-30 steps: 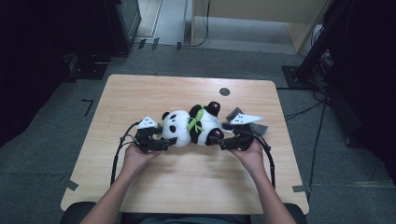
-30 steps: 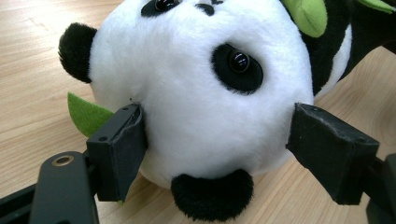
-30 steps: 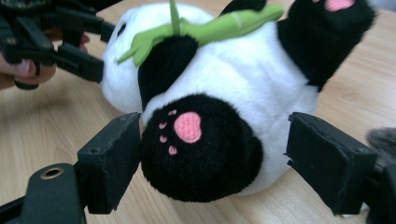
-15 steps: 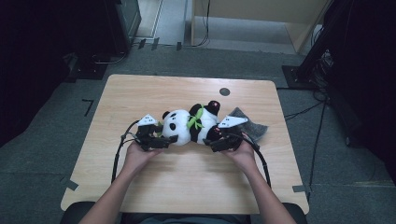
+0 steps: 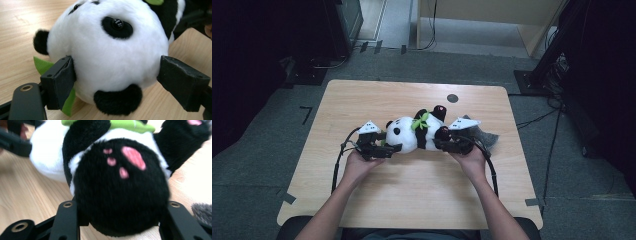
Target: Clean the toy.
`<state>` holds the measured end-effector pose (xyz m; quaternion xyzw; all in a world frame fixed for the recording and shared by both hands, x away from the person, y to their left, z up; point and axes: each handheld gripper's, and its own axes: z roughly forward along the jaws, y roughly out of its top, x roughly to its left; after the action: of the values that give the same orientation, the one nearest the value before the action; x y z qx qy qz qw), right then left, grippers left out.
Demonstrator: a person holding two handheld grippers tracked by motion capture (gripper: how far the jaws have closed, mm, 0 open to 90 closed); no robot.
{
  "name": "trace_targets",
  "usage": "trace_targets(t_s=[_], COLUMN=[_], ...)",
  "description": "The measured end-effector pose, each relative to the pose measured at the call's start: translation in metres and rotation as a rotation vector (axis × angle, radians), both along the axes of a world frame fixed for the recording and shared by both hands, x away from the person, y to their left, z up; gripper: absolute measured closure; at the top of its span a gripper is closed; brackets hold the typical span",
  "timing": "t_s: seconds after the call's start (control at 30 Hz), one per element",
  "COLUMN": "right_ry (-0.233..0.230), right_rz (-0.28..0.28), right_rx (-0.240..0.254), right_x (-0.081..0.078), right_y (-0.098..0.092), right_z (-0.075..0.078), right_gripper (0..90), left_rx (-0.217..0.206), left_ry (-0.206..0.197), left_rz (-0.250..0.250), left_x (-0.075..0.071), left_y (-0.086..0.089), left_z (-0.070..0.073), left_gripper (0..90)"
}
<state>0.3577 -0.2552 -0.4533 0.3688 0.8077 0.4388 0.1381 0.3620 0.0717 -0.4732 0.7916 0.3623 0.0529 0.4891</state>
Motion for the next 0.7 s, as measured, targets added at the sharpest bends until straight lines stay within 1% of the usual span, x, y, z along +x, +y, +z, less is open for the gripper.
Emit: trace_targets(t_s=[0.03,0.1,0.13,0.17,0.2,0.23,0.27,0.37,0.43,0.5,0.53,0.57,0.6,0.63,0.67,0.7], right_ry=[0.009,0.008,0.01,0.01,0.014,0.022,0.038,0.054,0.06,0.066,0.072,0.077,0.081,0.084,0.084,0.088], right_rz=[-0.004,-0.02,-0.043,-0.043,-0.049,-0.066,-0.069,-0.068,-0.071,-0.069,-0.067,-0.058,-0.042,-0.038,-0.038,-0.033], right_rx=[0.012,0.017,0.023,0.023,0.028,0.04,0.054,0.079,0.106,0.128,0.15,0.17,0.179,0.178,0.178,0.182], right_x=[0.0,-0.001,-0.002,-0.002,-0.002,-0.003,-0.003,-0.005,-0.009,-0.011,-0.012,-0.013,-0.015,-0.016,-0.016,-0.016], right_y=[-0.002,-0.005,-0.009,-0.009,-0.01,-0.014,-0.017,-0.022,-0.024,-0.025,-0.027,-0.027,-0.025,-0.024,-0.024,-0.022], right_z=[0.004,0.011,0.017,0.017,0.018,0.021,0.024,0.032,0.036,0.04,0.041,0.043,0.045,0.046,0.046,0.047], right_gripper=[54.4,54.5,54.5,54.5,54.5,54.5,54.5,54.5,54.5,54.5,54.6,54.7,54.8,54.9,54.9,55.0], left_rx=[-0.008,-0.022,-0.035,-0.035,-0.045,-0.047,-0.049,-0.035,-0.025,0.007,0.023,0.023,0.017,0.011,0.011,-0.001], left_ry=[-0.021,-0.06,-0.072,-0.072,-0.078,-0.084,-0.086,-0.098,-0.114,-0.122,-0.128,-0.132,-0.138,-0.148,-0.148,-0.149], left_rz=[-0.004,-0.014,-0.025,-0.025,-0.03,-0.034,-0.036,-0.041,-0.045,-0.046,-0.044,-0.048,-0.055,-0.05,-0.05,-0.056], left_x=[-0.002,-0.007,-0.01,-0.01,-0.012,-0.014,-0.015,-0.016,-0.016,-0.017,-0.018,-0.018,-0.018,-0.019,-0.019,-0.019], left_y=[0.001,0.003,0.005,0.005,0.006,0.007,0.007,0.005,0.002,-0.002,-0.004,-0.005,-0.006,-0.007,-0.007,-0.007], left_z=[0.002,0.007,0.01,0.01,0.011,0.011,0.011,0.008,0.007,0.005,0.004,0.003,0.003,0.004,0.004,0.004], left_gripper=[15.3,15.4,15.4,15.4,15.4,15.4,15.4,15.2,15.2,15.3,15.2,15.0,13.0,12.2,10.3,10.3])
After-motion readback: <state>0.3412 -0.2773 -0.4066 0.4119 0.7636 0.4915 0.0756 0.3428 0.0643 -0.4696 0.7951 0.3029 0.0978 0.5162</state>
